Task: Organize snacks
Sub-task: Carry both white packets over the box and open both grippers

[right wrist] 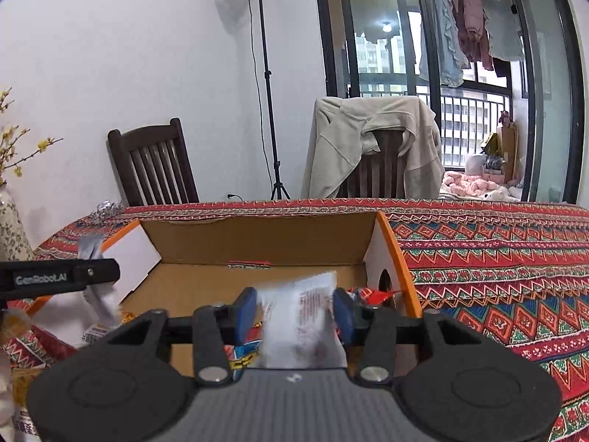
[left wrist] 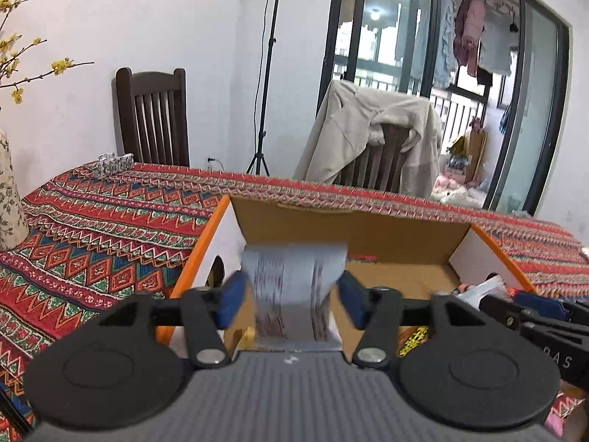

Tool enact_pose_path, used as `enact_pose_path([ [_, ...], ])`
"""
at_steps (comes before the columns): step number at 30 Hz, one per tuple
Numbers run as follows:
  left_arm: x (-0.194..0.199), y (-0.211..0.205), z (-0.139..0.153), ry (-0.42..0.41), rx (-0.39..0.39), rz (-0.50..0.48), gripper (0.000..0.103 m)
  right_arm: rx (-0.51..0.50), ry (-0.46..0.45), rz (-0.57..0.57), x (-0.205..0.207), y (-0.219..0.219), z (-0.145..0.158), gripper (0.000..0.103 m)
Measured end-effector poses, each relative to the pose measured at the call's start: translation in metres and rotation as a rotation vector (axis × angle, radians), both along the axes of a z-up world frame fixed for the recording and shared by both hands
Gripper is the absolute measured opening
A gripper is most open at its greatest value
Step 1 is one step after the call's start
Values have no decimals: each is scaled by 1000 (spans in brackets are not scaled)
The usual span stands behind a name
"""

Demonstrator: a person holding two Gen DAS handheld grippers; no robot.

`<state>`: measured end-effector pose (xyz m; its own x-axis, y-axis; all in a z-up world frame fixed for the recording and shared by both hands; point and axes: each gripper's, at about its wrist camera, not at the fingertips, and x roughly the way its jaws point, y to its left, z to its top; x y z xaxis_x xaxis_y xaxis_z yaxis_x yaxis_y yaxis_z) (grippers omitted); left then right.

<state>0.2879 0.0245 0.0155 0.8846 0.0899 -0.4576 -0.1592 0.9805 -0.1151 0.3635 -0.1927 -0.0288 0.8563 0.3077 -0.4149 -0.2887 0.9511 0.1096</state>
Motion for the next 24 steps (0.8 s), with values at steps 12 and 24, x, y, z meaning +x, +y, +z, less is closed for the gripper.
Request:
enact_pose_path([
  [12, -18, 1, 11, -111, -30, 8, 103, 45, -21, -12, -9, -13, 7, 103],
  [24, -22, 4, 26, -109, -88, 15, 103, 25, -24, -20, -11, -11, 15, 103],
])
